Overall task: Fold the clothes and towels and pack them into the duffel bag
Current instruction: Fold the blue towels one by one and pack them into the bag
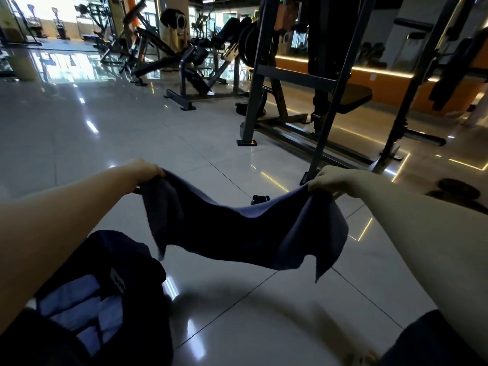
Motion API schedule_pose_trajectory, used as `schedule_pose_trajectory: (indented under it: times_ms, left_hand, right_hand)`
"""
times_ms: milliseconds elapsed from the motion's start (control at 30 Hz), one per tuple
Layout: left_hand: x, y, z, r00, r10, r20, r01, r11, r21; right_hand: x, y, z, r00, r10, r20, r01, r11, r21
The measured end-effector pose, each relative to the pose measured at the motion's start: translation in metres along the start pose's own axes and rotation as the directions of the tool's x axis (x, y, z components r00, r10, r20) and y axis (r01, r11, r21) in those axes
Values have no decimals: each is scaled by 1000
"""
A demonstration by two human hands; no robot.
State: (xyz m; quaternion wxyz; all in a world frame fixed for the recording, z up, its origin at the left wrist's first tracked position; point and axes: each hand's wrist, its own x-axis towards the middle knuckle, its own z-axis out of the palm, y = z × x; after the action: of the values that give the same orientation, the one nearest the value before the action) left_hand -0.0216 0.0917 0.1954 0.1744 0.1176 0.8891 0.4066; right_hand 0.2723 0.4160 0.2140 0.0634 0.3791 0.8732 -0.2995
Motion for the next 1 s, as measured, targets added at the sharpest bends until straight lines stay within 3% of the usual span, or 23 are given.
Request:
schedule_pose_trajectory:
  times_ms: [100, 200, 367, 467, 533, 767, 1000]
  left_hand:
    - [-9, 11, 14, 993, 41, 108, -49, 996, 80]
    - [-25, 30, 40, 964, 116, 238, -144, 985, 100]
    - [-68, 63, 88, 867, 350, 355, -360, 932, -38]
    - [-86, 71, 101, 757, 394, 521, -408, 908, -95]
    - [-89, 73, 104, 723, 412, 555, -431, 896, -103]
    - [-67, 66, 88, 807, 365, 464, -446, 892, 74]
    - [-51, 52, 81, 829, 314, 462, -437, 880, 186]
  right_hand:
    - [-3, -25, 12, 994, 105, 28, -104, 994, -25]
    - [-5, -49, 25, 986, 151, 71, -156, 986, 66]
    - [-8, -75, 34, 980, -69, 184, 21, 968, 249]
    - [-9, -86, 34, 939, -206, 275, 97, 926, 364]
    - [-8, -91, 35, 920, -267, 286, 145, 911, 385]
    - [-17, -82, 19, 885, -189, 426, 76, 960, 268]
    - [-20, -65, 14, 911, -237, 336, 64, 889, 453]
